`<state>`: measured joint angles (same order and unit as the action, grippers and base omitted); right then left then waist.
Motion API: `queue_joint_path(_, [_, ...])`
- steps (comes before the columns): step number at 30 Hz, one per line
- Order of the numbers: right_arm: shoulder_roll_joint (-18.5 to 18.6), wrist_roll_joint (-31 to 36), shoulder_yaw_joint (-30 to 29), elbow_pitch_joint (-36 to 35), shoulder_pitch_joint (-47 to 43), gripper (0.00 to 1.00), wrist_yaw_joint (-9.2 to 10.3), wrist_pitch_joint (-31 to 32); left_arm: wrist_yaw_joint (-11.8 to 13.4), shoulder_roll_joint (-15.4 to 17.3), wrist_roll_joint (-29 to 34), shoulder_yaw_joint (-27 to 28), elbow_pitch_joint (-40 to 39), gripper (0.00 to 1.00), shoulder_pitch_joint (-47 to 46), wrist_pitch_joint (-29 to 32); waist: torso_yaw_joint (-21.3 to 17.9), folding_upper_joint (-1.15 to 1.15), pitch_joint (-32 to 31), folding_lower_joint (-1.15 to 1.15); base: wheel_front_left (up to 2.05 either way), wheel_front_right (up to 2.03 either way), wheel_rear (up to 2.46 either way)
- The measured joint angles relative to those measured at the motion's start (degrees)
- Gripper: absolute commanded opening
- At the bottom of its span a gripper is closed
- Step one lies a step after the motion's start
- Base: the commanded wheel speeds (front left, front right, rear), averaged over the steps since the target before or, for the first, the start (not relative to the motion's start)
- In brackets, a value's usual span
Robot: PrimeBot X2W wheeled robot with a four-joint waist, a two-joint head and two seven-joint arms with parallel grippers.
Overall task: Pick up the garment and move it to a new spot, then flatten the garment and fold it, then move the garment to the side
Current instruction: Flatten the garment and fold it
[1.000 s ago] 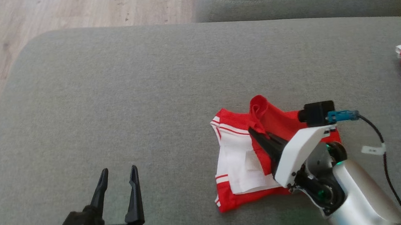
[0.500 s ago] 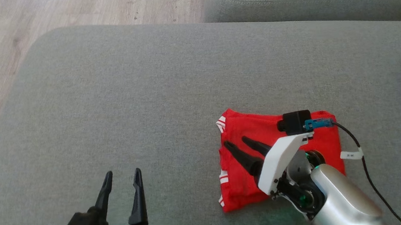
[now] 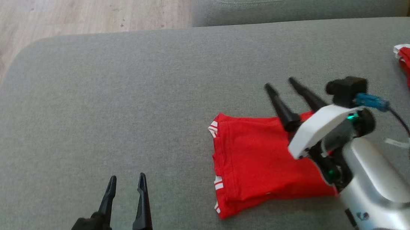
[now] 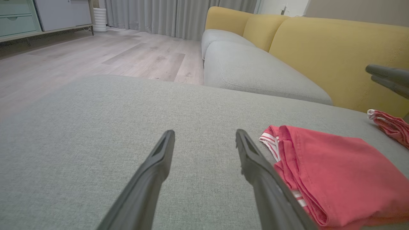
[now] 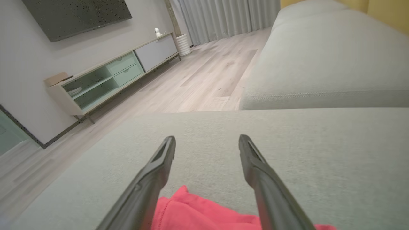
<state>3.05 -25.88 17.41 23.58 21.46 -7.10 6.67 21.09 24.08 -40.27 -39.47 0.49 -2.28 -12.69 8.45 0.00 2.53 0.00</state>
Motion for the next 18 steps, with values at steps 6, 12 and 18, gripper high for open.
queue_joint_path(6, [0.0,9.4,-7.9,-6.5,-5.5,1.00,0.00,-1.2,0.0,-0.1,0.1,-0.2,0.1,1.00,-1.2,0.0,-1.5,0.00,0.1,0.00,0.00,0.00,0.00])
queue_joint_path(12, [-0.1,14.3,-12.9,-12.6,-12.9,1.00,0.00,-3.8,0.0,-0.3,0.4,-0.6,0.5,1.00,-1.2,-0.1,-2.4,0.00,-1.2,0.00,0.00,0.00,0.00])
queue_joint_path(18, [-0.3,14.6,-16.4,-17.2,-21.9,1.00,0.00,-5.9,-0.4,-0.4,0.2,-0.6,1.3,1.00,-0.5,-0.6,-3.1,0.00,-3.6,-0.01,0.00,0.00,0.00])
